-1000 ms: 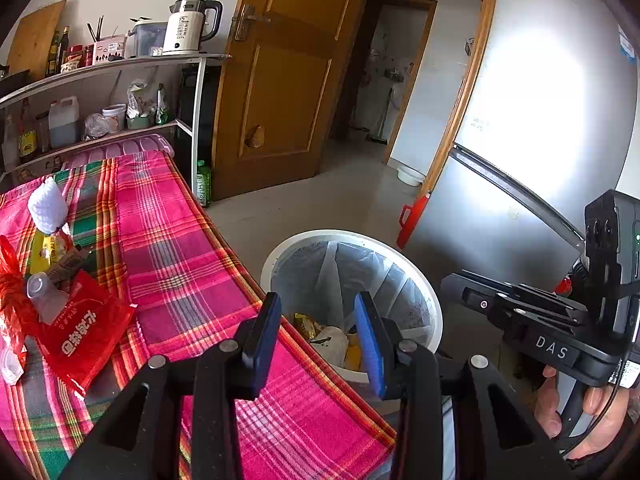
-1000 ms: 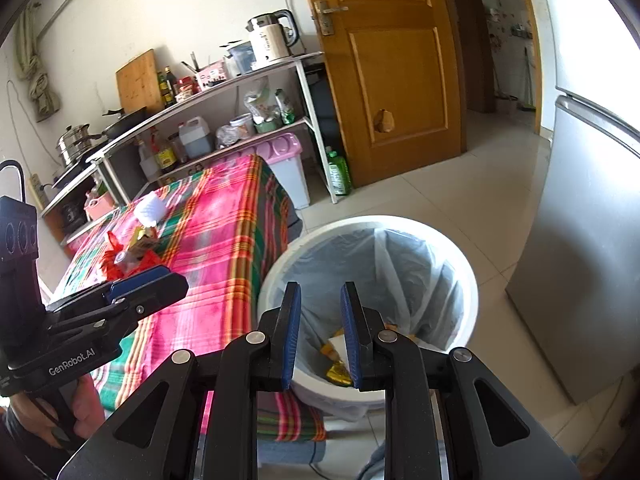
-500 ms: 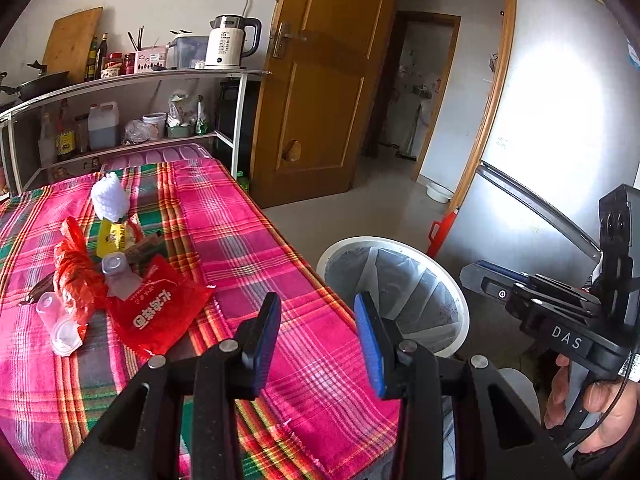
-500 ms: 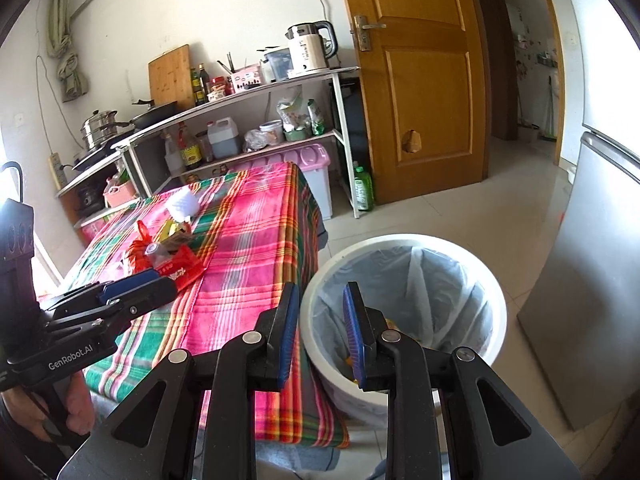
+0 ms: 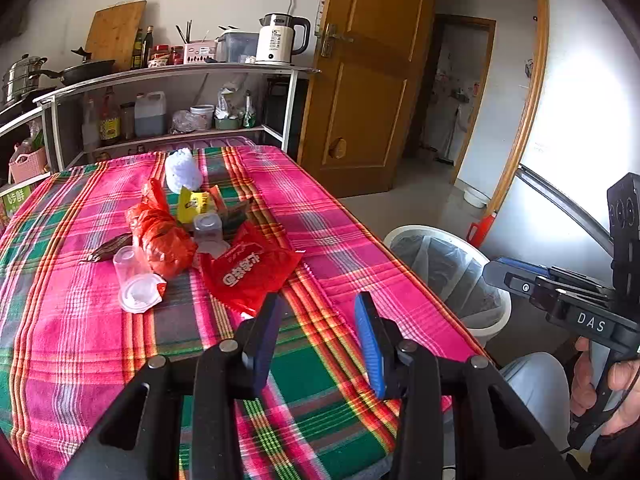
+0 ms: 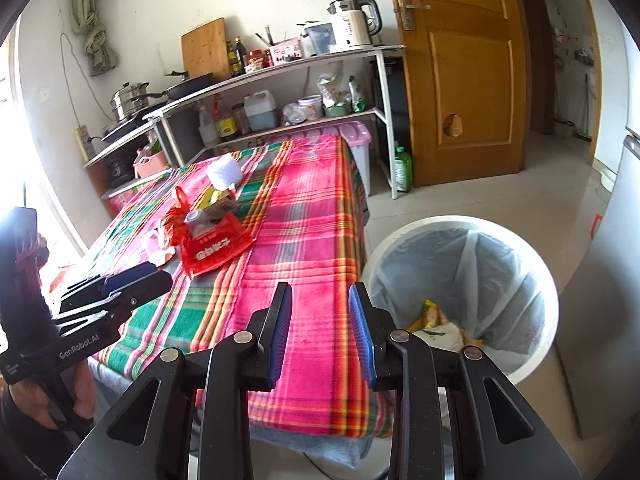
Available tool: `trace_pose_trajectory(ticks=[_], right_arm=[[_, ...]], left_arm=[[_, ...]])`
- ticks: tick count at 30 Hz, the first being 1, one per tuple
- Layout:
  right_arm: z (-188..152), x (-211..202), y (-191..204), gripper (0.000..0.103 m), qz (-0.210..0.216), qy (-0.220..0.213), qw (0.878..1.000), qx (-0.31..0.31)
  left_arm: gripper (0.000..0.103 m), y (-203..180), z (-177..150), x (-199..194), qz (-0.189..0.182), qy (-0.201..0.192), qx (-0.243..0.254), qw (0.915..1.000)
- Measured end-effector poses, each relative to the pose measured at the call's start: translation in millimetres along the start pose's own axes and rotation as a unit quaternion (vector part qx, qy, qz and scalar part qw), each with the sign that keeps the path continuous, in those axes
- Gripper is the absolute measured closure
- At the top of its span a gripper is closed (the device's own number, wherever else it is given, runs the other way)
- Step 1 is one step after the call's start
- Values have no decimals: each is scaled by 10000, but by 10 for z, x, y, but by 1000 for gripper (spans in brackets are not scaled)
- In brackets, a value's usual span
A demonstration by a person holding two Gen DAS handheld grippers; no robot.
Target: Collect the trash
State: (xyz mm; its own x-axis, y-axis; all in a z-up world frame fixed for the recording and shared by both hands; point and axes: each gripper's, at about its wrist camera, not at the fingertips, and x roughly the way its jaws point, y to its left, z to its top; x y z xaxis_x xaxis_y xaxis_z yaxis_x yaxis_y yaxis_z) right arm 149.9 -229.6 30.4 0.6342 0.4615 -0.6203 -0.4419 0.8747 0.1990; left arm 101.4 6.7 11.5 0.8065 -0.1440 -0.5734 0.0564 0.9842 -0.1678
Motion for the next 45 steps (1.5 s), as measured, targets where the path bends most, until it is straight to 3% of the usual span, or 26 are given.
trace_pose_trajectory(ticks=[15, 23, 32, 45], right_arm=[[90, 269, 330, 72, 290, 208, 9989, -289], [188, 532, 479, 72, 507, 376, 9974, -358], [259, 968, 590, 64, 860, 835, 9927, -95], [460, 1575, 633, 64, 679, 1195, 9905, -11]], left_arm=[[63, 545, -77, -109, 452, -38, -366, 9983], [53, 857, -20, -79, 822, -58, -515, 9953], [53, 1170, 84, 134, 1173, 130, -639, 9910], [53, 1294, 144, 432, 1019, 634, -745, 9900]])
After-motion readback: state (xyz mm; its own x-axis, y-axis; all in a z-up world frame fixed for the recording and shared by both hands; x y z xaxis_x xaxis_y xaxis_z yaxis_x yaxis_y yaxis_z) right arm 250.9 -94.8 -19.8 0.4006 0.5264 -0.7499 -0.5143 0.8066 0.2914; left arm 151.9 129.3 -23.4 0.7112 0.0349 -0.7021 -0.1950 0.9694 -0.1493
